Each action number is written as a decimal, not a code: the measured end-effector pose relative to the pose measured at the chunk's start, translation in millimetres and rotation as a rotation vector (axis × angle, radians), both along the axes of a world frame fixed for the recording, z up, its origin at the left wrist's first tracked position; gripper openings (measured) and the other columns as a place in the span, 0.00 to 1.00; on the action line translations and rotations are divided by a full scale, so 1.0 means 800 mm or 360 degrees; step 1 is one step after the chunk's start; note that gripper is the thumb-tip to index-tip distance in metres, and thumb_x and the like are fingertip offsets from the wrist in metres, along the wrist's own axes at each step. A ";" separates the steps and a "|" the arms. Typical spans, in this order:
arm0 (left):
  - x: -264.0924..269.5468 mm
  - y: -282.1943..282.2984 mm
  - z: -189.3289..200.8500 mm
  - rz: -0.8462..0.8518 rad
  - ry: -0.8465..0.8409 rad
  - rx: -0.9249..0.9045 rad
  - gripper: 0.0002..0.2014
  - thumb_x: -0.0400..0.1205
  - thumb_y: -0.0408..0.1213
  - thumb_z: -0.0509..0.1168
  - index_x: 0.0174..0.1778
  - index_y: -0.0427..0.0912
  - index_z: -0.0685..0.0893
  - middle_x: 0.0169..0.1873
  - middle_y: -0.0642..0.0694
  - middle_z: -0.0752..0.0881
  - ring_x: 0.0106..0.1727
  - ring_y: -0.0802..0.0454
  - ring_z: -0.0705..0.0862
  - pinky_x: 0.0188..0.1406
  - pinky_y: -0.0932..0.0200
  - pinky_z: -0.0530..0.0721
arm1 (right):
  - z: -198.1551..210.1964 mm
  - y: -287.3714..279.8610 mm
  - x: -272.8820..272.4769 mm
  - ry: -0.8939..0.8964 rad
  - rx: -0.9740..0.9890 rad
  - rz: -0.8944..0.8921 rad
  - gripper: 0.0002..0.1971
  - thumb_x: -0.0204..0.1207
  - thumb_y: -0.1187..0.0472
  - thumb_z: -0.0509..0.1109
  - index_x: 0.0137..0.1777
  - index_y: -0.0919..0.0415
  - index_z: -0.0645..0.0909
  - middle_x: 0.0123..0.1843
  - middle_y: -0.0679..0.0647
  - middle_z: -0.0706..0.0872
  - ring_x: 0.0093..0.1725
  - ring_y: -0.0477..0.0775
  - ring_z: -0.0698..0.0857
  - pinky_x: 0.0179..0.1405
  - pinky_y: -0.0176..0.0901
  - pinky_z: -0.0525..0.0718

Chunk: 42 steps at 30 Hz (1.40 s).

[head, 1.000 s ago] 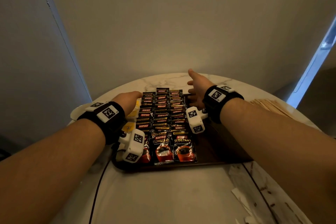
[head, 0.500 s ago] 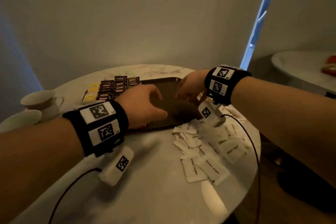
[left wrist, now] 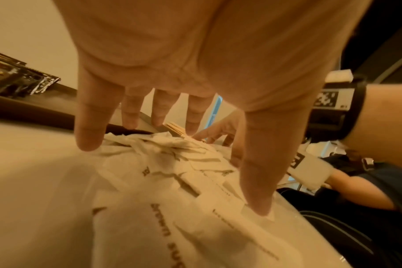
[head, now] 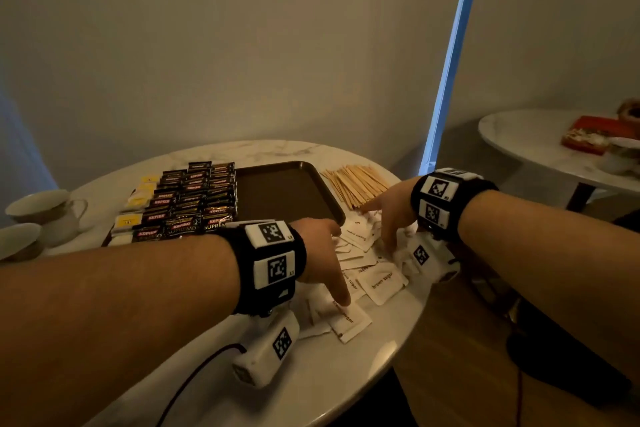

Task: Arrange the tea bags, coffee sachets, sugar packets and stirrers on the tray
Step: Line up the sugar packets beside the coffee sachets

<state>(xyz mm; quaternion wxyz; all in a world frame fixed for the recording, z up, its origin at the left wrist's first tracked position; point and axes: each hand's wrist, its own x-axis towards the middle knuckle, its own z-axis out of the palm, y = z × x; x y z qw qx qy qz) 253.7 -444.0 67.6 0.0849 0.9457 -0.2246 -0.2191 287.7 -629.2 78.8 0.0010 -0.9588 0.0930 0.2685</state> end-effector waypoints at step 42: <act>-0.057 0.156 0.007 -0.0242 -0.0192 -0.0150 0.22 0.74 0.54 0.79 0.64 0.69 0.85 0.76 0.59 0.70 0.74 0.55 0.72 0.72 0.49 0.80 | 0.013 0.100 -0.034 -0.0173 0.0005 -0.0114 0.20 0.84 0.54 0.72 0.72 0.63 0.82 0.68 0.57 0.86 0.65 0.57 0.87 0.71 0.51 0.83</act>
